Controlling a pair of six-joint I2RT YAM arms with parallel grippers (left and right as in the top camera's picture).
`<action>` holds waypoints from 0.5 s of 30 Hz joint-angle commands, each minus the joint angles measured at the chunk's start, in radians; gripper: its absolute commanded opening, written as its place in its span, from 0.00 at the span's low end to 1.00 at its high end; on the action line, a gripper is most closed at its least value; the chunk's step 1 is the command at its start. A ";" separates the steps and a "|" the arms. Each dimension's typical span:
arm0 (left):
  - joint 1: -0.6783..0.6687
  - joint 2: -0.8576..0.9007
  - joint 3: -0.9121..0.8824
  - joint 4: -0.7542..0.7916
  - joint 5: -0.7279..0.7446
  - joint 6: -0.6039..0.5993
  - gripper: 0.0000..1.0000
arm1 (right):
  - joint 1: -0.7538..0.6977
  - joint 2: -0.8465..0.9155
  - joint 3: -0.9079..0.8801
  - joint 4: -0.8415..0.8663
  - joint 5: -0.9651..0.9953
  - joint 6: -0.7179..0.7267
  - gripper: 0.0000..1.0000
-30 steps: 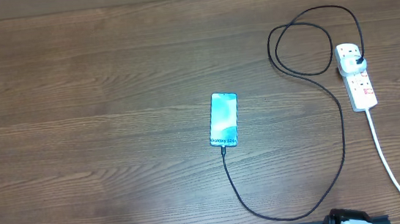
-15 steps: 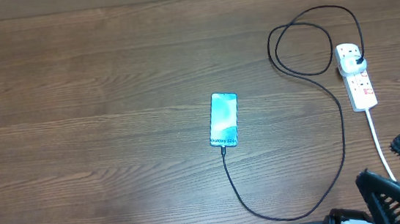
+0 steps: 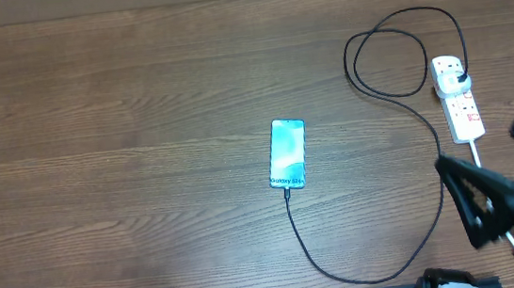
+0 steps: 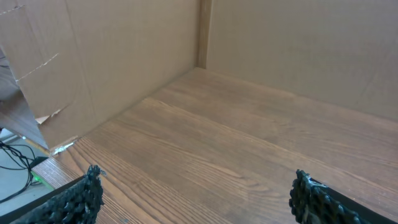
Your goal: Plug charger to phone and switch on socket
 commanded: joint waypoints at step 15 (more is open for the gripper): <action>0.007 -0.004 -0.002 0.002 -0.010 0.008 1.00 | 0.072 -0.589 -1.118 0.515 0.028 -0.151 1.00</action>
